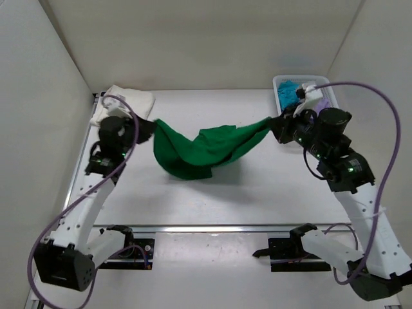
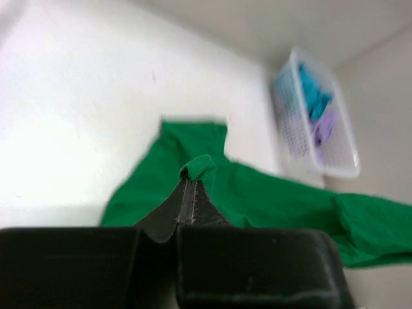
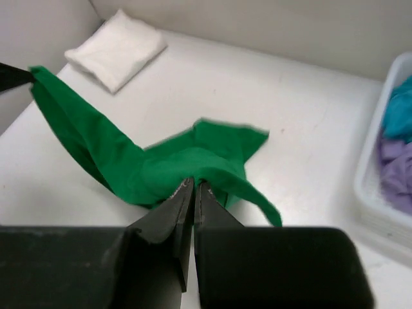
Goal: Fold and stack the t-shirts
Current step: Flatten out the tshirt
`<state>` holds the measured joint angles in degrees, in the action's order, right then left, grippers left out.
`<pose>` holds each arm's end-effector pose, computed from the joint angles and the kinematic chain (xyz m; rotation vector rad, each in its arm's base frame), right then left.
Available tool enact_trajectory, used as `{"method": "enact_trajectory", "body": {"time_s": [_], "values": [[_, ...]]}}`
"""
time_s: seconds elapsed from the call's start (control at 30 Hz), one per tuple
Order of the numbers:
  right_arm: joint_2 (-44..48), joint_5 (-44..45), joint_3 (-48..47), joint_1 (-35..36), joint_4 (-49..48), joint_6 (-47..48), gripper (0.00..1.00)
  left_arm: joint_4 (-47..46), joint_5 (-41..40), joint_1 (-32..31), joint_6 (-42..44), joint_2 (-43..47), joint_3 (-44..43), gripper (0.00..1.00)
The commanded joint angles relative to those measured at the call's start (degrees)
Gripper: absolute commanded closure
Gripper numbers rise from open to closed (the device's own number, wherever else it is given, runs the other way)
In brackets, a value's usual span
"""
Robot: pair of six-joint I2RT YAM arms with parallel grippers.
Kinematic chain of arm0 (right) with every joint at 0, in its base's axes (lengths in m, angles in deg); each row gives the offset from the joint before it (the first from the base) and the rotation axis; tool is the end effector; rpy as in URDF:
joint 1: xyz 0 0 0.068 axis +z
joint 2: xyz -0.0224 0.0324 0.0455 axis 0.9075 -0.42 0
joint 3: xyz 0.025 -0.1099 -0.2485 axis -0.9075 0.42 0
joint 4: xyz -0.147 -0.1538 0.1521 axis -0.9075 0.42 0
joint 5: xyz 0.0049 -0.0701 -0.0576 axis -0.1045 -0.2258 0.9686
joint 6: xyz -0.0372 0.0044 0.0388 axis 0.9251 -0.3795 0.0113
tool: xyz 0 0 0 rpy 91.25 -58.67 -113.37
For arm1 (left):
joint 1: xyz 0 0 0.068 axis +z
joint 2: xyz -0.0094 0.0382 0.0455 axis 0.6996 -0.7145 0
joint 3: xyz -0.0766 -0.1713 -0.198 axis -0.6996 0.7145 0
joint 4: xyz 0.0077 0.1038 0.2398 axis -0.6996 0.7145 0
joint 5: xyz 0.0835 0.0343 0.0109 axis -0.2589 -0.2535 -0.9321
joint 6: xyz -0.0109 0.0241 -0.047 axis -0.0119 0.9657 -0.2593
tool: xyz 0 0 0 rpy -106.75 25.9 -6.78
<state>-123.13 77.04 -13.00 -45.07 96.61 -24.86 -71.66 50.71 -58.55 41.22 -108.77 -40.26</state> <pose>0.1661 0.0676 0.4374 -0.3224 1.7826 0.5108 0.2360 -0.0637 0.3236 -0.3094 1.9238 -0.7089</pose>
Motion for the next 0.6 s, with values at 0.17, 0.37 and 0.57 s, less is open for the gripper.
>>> {"method": "enact_trajectory", "body": {"time_s": [0.17,0.37,0.57], "values": [[-8.9,29.3,-38.4,21.9,10.2,7.4,1.0,20.0,-2.7,6.9,6.7,3.9,-35.3,1.0],[-20.2,59.3,-56.0,53.8,3.0,29.0,1.0,31.3,-7.6,8.5,10.5,-5.8,-57.1,1.0],[-17.5,60.7,-47.6,51.2,-13.6,37.1,1.0,31.3,-6.4,11.0,11.0,-9.0,-55.9,1.0]]}}
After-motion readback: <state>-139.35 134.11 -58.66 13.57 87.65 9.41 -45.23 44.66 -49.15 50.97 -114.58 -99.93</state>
